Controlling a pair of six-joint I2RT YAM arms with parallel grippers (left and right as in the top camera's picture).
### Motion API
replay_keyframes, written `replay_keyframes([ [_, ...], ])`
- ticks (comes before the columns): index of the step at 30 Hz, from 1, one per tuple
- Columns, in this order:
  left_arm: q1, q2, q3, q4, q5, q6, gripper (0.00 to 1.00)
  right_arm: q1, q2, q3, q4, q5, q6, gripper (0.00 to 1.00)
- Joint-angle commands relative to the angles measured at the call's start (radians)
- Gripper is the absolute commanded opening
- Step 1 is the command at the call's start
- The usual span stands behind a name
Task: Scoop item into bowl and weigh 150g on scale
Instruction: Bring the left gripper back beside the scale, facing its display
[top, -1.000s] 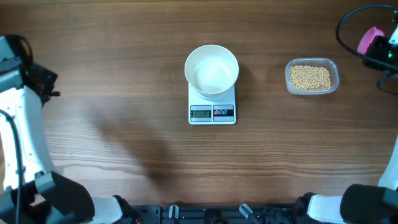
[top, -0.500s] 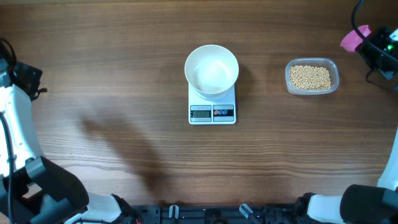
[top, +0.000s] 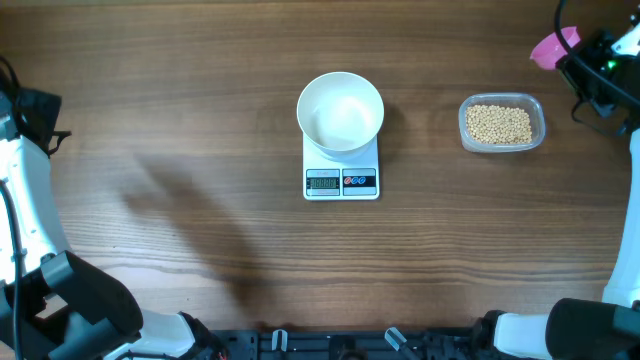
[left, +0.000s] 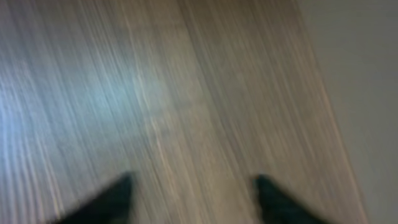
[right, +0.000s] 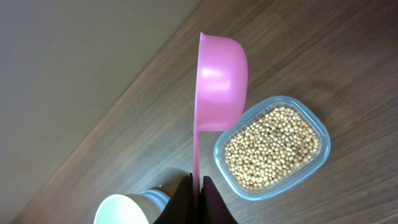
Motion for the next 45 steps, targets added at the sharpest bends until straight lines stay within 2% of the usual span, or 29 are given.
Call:
replay_keyframes([
  [1, 0.002, 0.011, -0.003, 0.003, 0.116, -0.027, 1.00, 0.004, 0.013, -0.008, 0.006, 0.018, -0.037, 0.04],
  [6, 0.001, 0.011, -0.003, -0.011, 0.167, -0.027, 1.00, 0.004, 0.013, -0.008, 0.009, 0.018, -0.093, 0.04],
  [9, -0.001, 0.011, -0.003, -0.007, 0.267, -0.050, 1.00, 0.004, 0.013, -0.008, 0.009, 0.019, -0.150, 0.04],
  [12, -0.011, 0.011, -0.003, -0.007, 0.356, -0.179, 1.00, 0.003, 0.013, -0.008, 0.008, 0.026, -0.172, 0.04],
  [14, -0.026, 0.011, -0.003, -0.007, 0.361, -0.283, 1.00, 0.003, 0.013, -0.008, 0.008, 0.040, -0.172, 0.04],
  [17, -0.052, 0.011, -0.003, -0.002, 0.360, -0.372, 1.00, 0.003, 0.013, -0.008, 0.006, 0.072, -0.172, 0.04],
  [26, -0.106, 0.011, -0.003, 0.025, 0.345, -0.378, 1.00, -0.019, 0.013, -0.008, 0.010, 0.131, -0.172, 0.04],
  [31, -0.106, 0.011, -0.003, 0.035, 0.344, -0.377, 1.00, -0.032, 0.013, -0.008, 0.063, 0.126, -0.227, 0.04],
  [32, -0.106, 0.011, -0.003, 0.034, 0.332, -0.374, 1.00, -0.032, 0.013, -0.008, 0.079, 0.115, -0.234, 0.04],
  [34, -0.103, 0.011, -0.003, 0.056, 0.199, -0.375, 1.00, -0.032, 0.014, -0.008, 0.118, 0.047, -0.281, 0.05],
  [38, -0.099, 0.011, -0.003, 0.087, 0.106, -0.374, 1.00, -0.032, 0.018, -0.008, 0.139, -0.077, -0.298, 0.04],
  [41, -0.094, 0.011, -0.003, 0.090, 0.132, -0.374, 1.00, -0.032, 0.024, -0.008, 0.097, -0.093, -0.309, 0.04],
  [45, -0.103, 0.011, -0.003, 0.085, 0.239, -0.343, 1.00, -0.032, 0.034, -0.008, 0.037, -0.048, -0.457, 0.04],
])
